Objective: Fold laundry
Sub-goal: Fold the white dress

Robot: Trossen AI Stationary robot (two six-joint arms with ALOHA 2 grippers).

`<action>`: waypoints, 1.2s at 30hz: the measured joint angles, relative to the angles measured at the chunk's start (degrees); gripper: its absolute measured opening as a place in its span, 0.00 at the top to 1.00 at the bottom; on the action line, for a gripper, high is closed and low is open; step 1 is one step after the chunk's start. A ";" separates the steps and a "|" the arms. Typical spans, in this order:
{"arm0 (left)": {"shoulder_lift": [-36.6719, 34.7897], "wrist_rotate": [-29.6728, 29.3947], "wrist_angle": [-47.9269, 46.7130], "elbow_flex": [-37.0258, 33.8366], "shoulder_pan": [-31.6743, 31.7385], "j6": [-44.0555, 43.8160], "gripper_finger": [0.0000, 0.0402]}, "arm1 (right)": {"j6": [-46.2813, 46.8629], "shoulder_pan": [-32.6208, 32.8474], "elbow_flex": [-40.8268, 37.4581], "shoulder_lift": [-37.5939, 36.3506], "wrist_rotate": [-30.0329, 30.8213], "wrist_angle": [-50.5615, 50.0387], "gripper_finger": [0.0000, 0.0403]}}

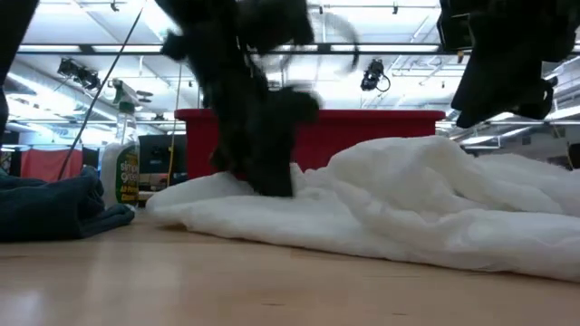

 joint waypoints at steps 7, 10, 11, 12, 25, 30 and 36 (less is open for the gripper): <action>1.58 -2.37 -21.48 0.40 3.39 -11.92 0.72 | 0.22 0.00 -0.04 1.51 -0.08 1.95 0.56; 0.26 -3.56 -28.29 0.12 3.36 -15.04 0.72 | -0.60 -0.26 -0.04 4.09 -0.57 6.17 0.48; -0.13 -3.35 -29.85 0.04 3.21 -15.82 0.72 | -1.27 -0.43 0.01 5.18 -0.53 7.73 0.45; -0.51 -3.16 -30.61 -0.07 3.00 -16.88 0.72 | -1.51 -0.53 0.02 6.24 -0.31 8.75 0.43; -3.10 0.11 -21.43 -0.13 1.15 -18.07 0.72 | -32.59 -7.09 3.80 19.36 -0.94 29.98 0.39; -3.10 0.14 -21.95 -0.04 2.22 -16.41 0.72 | -38.99 -10.26 8.95 26.64 -6.56 28.19 0.40; -3.17 0.09 -23.11 0.00 2.59 -14.83 0.72 | -29.92 -11.72 15.19 29.74 -8.96 14.15 0.63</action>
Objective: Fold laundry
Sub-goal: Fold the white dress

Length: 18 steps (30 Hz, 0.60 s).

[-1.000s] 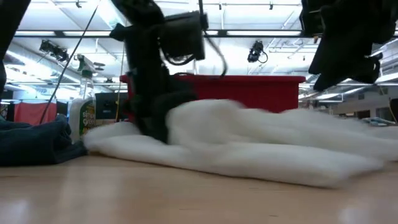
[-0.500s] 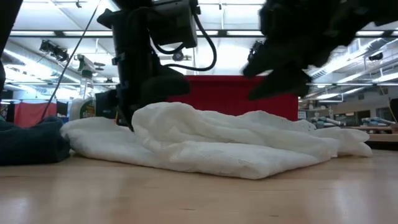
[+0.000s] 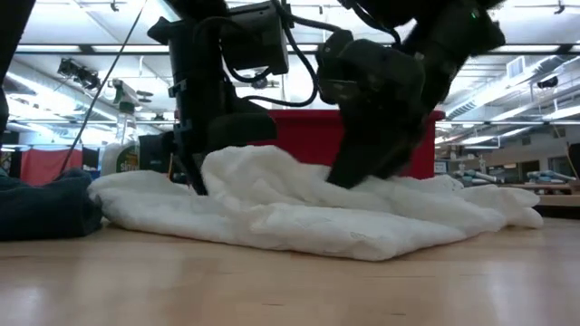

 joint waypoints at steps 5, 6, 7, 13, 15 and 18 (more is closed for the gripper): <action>0.00 -0.02 -1.08 0.02 0.61 2.62 0.76 | 2.51 1.54 3.84 -3.97 -5.94 -17.21 0.96; 0.00 -0.04 -1.58 0.02 0.88 2.72 0.77 | 4.23 2.24 4.64 -5.69 -6.46 -21.44 0.96; -0.01 -0.09 -2.12 0.02 1.11 2.73 0.79 | 5.93 3.20 5.36 -7.77 -6.99 -26.36 0.97; -0.02 -0.74 -4.72 0.02 2.00 2.88 0.89 | 18.23 12.40 7.27 -21.01 -17.57 -44.18 0.98; -0.06 -0.74 -4.26 0.02 2.27 3.14 0.92 | 23.61 16.20 7.01 -24.18 -19.89 -43.95 0.98; -0.07 -0.70 -3.95 0.07 2.52 3.18 0.95 | 27.36 20.76 6.92 -25.87 -14.33 -44.45 0.97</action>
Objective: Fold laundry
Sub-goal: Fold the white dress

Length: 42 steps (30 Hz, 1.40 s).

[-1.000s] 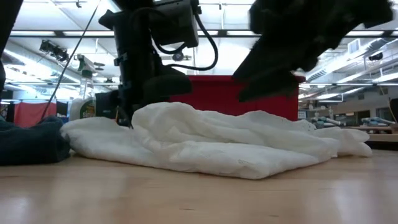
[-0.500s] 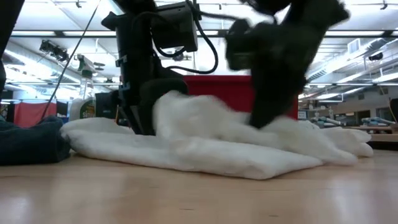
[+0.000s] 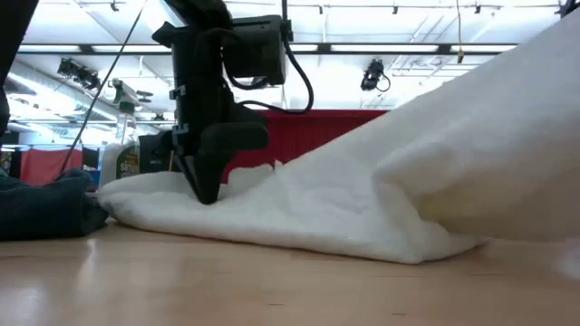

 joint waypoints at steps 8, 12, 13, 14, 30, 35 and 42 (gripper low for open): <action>0.00 1.32 0.81 -0.02 0.02 0.09 0.97 | 2.98 0.75 -0.10 0.45 17.32 -2.65 0.72; 0.00 3.11 0.91 -0.02 0.00 0.06 0.97 | 5.50 -0.93 -0.10 0.46 18.11 -3.24 0.60; 0.00 3.58 0.97 -0.02 -0.05 -0.07 0.97 | 6.33 -1.21 -0.10 0.46 18.39 -3.93 0.58; 0.00 3.72 0.95 -0.02 -0.16 -0.39 0.97 | 7.13 -1.48 -0.10 0.45 18.76 -4.80 0.56; -9.86 3.79 3.30 -0.02 -0.67 18.51 0.97 | 6.51 -6.68 -0.32 0.52 22.33 -6.79 0.62; -9.93 3.70 5.00 -0.04 -0.33 24.50 0.97 | 10.84 -6.20 -1.52 0.52 24.21 -6.82 0.71; -9.33 4.19 9.52 -0.07 -0.76 19.79 0.95 | 12.42 -6.24 -2.02 0.30 24.80 -6.75 0.70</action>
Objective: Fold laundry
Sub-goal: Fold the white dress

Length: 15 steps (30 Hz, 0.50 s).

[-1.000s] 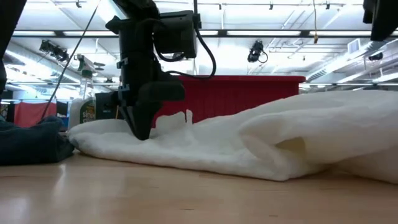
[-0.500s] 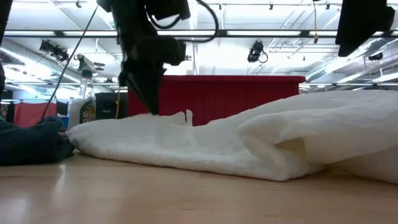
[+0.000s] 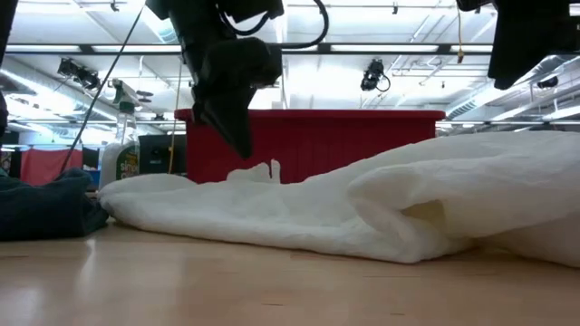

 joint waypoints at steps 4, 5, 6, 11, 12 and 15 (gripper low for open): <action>-0.46 4.25 -0.06 -0.02 1.58 0.36 0.84 | -3.04 -1.22 -0.02 -1.90 0.00 -1.15 0.65; -0.81 5.48 -0.10 -0.02 2.22 0.40 0.80 | -3.85 -1.72 -0.02 -2.60 0.02 -1.49 0.63; -1.34 6.64 -0.07 -0.02 2.91 0.40 0.76 | -4.75 -2.30 -0.02 -3.40 0.03 -1.75 0.62; -3.61 7.57 -2.09 -0.02 5.72 0.69 0.57 | -9.59 -5.51 -0.02 -6.69 1.48 -1.98 0.54; -3.88 7.55 -2.23 -0.02 6.10 1.14 0.54 | -10.93 -6.28 -0.28 -7.09 1.59 -1.65 0.52; -3.98 7.57 -3.61 0.00 6.53 2.71 0.47 | -14.56 -8.81 -3.01 -8.32 0.96 0.08 0.49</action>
